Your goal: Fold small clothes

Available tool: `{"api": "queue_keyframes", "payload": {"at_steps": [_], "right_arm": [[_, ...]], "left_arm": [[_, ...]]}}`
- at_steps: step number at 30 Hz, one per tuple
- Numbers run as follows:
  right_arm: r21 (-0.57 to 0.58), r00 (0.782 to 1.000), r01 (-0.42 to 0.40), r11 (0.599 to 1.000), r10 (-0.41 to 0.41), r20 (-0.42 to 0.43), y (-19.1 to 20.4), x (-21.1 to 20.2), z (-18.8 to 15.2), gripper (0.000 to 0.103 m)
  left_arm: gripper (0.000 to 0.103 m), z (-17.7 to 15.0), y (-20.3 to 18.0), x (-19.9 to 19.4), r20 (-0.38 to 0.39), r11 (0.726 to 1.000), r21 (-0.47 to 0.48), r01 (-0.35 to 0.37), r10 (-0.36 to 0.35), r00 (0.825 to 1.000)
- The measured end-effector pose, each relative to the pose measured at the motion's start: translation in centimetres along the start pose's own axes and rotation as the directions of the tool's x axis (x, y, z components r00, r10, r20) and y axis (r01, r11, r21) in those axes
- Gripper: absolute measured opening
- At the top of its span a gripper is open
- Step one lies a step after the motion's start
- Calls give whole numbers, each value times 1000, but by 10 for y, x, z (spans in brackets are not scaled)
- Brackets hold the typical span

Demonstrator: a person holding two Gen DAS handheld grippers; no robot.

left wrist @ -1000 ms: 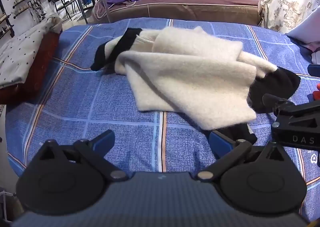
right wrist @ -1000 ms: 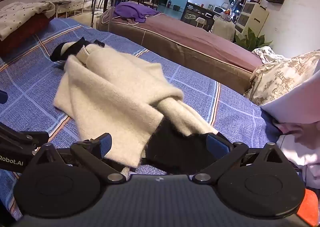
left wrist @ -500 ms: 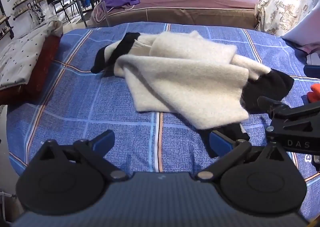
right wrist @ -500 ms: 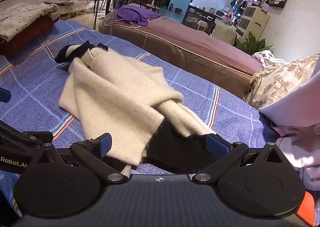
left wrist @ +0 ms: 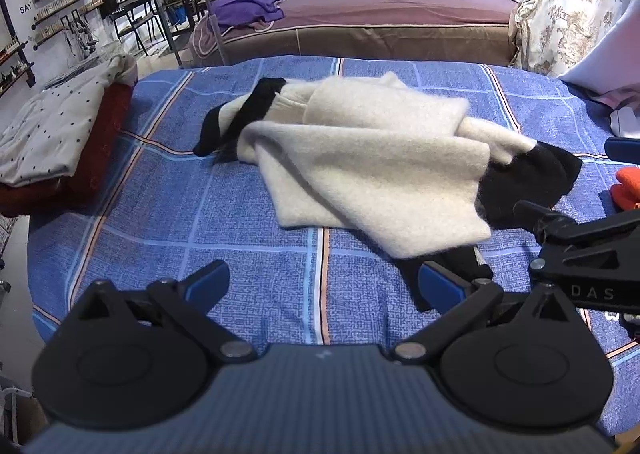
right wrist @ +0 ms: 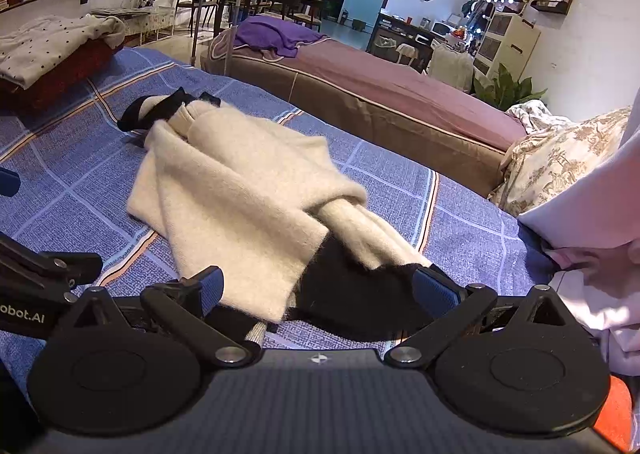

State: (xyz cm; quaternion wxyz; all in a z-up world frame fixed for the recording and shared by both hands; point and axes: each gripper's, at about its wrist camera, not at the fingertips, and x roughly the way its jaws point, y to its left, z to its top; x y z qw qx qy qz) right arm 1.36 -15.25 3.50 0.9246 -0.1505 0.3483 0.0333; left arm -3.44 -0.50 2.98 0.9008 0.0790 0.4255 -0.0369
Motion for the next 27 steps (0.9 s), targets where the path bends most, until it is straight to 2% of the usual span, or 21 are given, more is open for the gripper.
{"api": "queue_keyframes", "payload": {"at_steps": [12,27], "right_arm": [[7,1000,0,1000,0,-23,0,6,1,103],[-62,997,-8,998,4,-76,17,27,3,103]], "left_arm": [[103,3,1,11,-21,1000,19,5,-4,1000],[103,-3,23,42,-81,999,-50,14,-18,997]]}}
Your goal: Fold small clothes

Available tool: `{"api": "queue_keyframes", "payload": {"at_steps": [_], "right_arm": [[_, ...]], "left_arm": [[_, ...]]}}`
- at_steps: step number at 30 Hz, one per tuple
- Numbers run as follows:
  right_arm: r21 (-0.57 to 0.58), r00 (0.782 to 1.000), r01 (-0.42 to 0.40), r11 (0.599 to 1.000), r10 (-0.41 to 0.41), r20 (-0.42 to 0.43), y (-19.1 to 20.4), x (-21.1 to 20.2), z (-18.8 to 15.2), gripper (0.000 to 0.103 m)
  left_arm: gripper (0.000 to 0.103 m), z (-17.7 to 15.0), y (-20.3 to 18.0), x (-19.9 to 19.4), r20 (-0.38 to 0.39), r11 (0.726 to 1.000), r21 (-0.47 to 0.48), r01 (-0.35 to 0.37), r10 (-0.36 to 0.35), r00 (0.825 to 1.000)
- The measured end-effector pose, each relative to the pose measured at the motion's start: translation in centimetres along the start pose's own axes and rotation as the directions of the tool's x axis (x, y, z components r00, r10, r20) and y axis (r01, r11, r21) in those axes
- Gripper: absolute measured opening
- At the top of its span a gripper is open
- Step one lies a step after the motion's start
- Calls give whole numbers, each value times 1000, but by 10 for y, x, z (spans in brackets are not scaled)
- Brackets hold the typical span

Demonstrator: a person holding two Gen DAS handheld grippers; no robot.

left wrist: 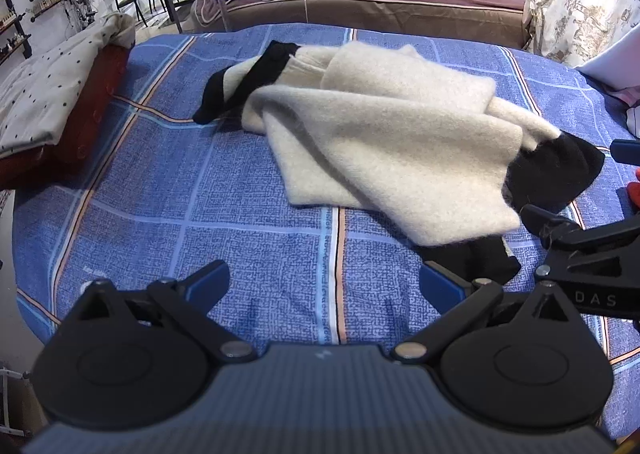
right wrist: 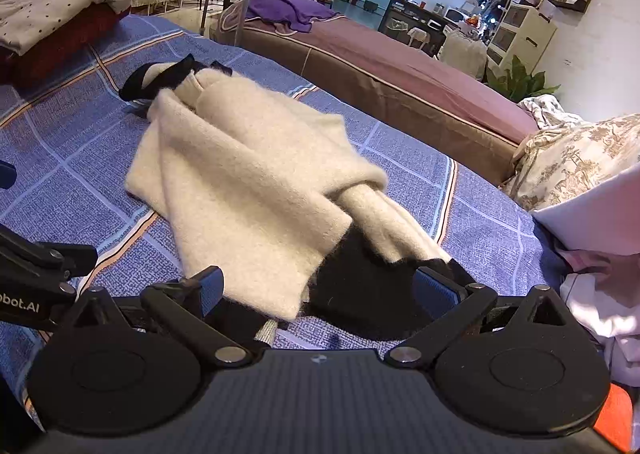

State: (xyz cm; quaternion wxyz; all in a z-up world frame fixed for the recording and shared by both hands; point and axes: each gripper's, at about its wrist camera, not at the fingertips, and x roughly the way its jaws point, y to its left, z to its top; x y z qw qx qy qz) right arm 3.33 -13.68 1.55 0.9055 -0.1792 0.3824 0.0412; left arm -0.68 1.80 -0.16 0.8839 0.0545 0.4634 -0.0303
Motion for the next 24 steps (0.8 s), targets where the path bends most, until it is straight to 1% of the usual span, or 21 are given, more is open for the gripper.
{"api": "queue_keyframes", "payload": {"at_steps": [7,15,18,20,22,24], "right_arm": [[-17,1000,-4,1000,4,-6,6,3,0,103],[-16,1000,-10,1000,10,2,7,-2,-8,103],[-6,1000,-8,1000,8,6,5,-2,-10,103],[-1,1000,-9,1000,9,11,3,-3,-13,103],[4,1000,-7,1000,7,15,1,-3,-18,103],[7,999,-9,1000,8,33,-3,-5,-24,103]], "left_arm": [[103,-2,10,3,-3,999,-31,-22,22,1000],[103,-8,7,2,-6,999,-27,-27,27,1000],[103,-9,6,2,1,999,-29,-23,23,1000],[103,-11,9,3,7,999,-50,-18,18,1000],[103,-14,13,7,11,997,-73,-6,7,1000],[103,-20,19,13,16,997,-76,14,-13,1000]]}}
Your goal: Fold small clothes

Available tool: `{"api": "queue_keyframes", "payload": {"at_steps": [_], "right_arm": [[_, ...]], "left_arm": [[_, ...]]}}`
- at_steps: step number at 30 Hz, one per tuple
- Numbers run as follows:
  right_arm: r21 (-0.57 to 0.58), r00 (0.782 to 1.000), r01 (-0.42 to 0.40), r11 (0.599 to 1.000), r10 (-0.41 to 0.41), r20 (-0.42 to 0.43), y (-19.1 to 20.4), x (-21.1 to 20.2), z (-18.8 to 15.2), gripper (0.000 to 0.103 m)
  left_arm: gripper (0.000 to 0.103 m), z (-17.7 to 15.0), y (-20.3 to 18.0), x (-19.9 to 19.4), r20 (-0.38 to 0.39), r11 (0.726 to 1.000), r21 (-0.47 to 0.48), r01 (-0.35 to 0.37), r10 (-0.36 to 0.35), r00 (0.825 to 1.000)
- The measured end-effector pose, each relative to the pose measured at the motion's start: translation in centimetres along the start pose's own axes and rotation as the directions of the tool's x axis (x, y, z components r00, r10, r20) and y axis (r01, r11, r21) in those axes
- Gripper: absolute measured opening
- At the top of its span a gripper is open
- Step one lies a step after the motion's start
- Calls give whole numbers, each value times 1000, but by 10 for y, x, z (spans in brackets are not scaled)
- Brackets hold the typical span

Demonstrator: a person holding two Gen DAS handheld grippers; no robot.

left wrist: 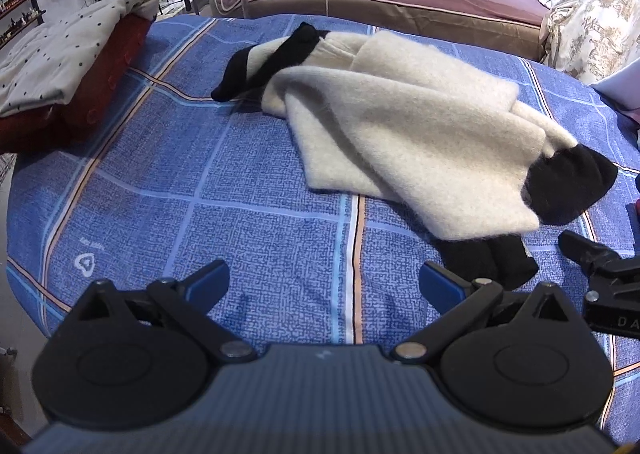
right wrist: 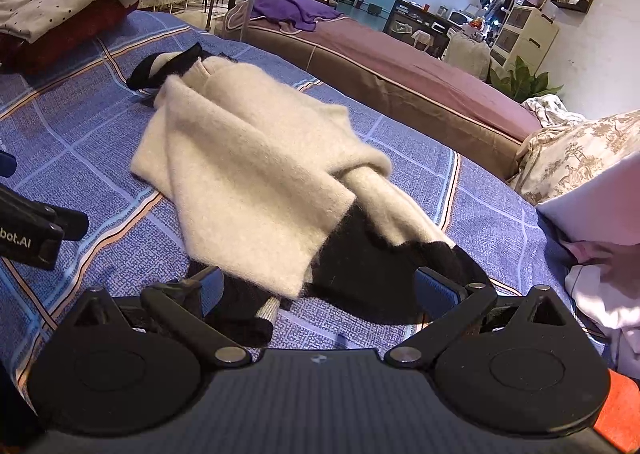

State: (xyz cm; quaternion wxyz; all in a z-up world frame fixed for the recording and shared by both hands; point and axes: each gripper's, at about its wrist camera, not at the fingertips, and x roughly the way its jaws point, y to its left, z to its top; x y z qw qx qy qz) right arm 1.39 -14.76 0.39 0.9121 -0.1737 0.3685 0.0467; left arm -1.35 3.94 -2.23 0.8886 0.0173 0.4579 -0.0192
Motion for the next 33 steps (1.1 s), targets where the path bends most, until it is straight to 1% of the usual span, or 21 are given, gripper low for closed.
{"api": "queue_keyframes", "payload": {"at_steps": [3,6,8,9,11,14,16,18,20,22,24,26,28,29,30,32,33], "right_arm": [[16,1000,1,1000,-1,24,-8,-2,-16,103],[46,998,-22,999,19,65,-15,-5,-37,103],[68,992,-89,994,82,100,-19,-7,-51,103],[78,988,-119,990,111,104,-19,-7,-56,103],[84,986,-149,985,142,88,-17,-3,-62,103],[56,987,-138,989,133,88,-12,4,-59,103],[53,984,-138,989,130,120,-15,8,-49,103],[71,977,-161,984,148,154,-24,14,-34,103],[97,969,-182,978,162,185,-32,23,-11,103],[97,959,-214,972,190,208,-38,37,18,103],[82,958,-217,973,197,207,-36,55,45,103],[79,956,-232,969,213,202,-31,76,67,103],[94,950,-282,955,264,168,-22,99,83,103],[89,944,-304,949,287,160,-16,108,89,103],[79,942,-315,946,301,150,-8,115,92,103],[58,950,-301,952,294,102,9,128,96,103],[47,955,-290,956,286,85,15,133,95,103]], "left_arm": [[103,-12,10,11,-8,999,-15,33,-33,999],[103,-26,20,22,-5,995,-71,66,-66,998],[103,-33,24,29,12,991,-100,85,-84,996],[103,-35,25,32,30,989,-108,96,-94,995],[103,-32,24,37,56,987,-105,123,-117,992],[101,-16,21,48,87,983,-82,166,-159,983],[101,0,22,56,127,982,-77,172,-161,979],[101,17,25,68,153,983,-85,163,-149,977],[101,31,30,83,159,981,-112,162,-143,977],[101,42,34,100,164,973,-141,184,-160,973],[101,49,35,117,152,968,-165,187,-163,975],[100,55,35,130,125,959,-188,213,-192,973],[98,60,31,139,124,951,-201,234,-212,969],[97,63,28,141,120,955,-188,231,-211,970],[92,68,23,145,104,961,-168,219,-204,974],[83,76,15,149,76,970,-137,200,-191,979],[73,79,10,149,66,972,-119,201,-194,979]]}}
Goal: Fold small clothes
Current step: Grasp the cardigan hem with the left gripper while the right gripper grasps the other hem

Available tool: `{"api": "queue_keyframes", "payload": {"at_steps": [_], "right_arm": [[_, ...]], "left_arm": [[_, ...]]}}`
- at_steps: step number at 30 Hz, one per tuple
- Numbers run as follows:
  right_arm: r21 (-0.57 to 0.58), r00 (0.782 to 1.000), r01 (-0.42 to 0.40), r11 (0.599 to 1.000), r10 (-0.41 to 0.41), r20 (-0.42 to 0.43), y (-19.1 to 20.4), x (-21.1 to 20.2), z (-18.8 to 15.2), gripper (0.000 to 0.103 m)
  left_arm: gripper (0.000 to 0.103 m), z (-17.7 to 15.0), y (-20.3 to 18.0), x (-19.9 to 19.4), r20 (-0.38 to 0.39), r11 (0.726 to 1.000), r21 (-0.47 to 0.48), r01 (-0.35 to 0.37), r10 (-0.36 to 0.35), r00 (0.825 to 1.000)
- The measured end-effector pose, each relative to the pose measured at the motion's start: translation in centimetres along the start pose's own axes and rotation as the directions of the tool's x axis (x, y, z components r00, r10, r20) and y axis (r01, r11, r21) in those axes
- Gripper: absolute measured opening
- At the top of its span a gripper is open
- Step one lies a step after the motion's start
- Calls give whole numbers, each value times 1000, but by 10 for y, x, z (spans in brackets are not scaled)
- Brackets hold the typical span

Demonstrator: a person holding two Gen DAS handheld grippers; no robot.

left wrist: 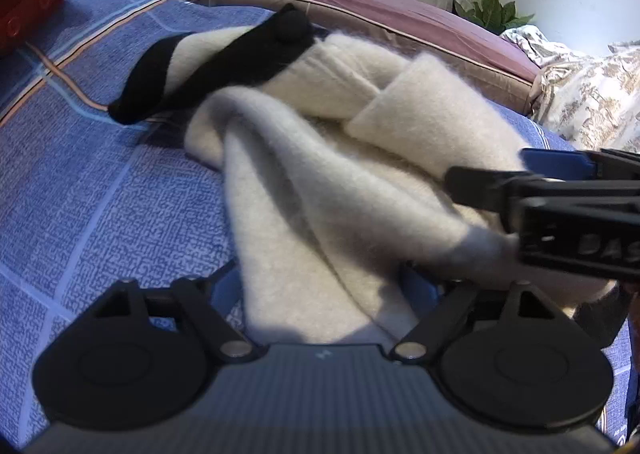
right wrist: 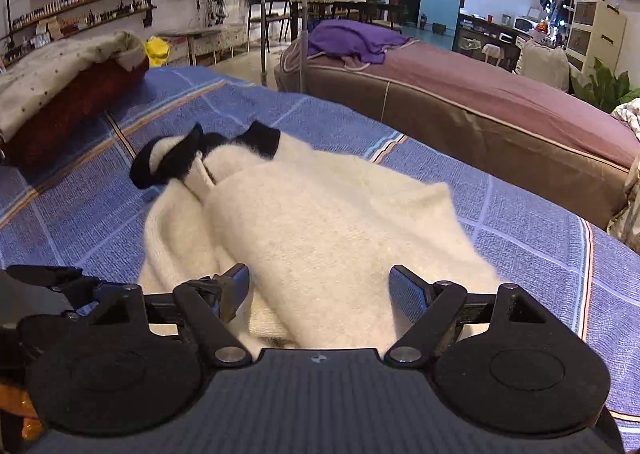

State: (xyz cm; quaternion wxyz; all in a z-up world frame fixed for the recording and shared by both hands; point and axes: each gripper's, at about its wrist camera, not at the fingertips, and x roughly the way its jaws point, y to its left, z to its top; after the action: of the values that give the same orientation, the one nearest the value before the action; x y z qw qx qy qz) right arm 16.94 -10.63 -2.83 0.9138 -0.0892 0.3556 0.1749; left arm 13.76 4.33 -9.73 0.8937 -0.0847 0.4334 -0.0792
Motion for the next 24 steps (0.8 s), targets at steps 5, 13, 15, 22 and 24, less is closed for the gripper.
{"api": "queue_keyframes", "payload": {"at_steps": [5,13,15,22,24], "right_arm": [[29,998,54,998,-55,15,-5,-4,-11,47],[81,995,44,996,-52,88,-33,-30,-2,17],[63,988,101,993,-108,114,-47,-39,5,17],[137,883,416,899,-435,178,-148,-72,30,16],[207,855,469,859,-500,137,-184,-77,30,16]], "left_arm": [[52,10,-15,1,-32,999,52,-13,14,999],[19,27,-21,-10,-31,999,51,6,-4,1000],[18,31,-11,-19,-22,999,16,36,-36,999],[10,63,37,-51,82,997,-25,-74,76,994],[0,73,49,-58,102,992,-44,-116,120,988]]}}
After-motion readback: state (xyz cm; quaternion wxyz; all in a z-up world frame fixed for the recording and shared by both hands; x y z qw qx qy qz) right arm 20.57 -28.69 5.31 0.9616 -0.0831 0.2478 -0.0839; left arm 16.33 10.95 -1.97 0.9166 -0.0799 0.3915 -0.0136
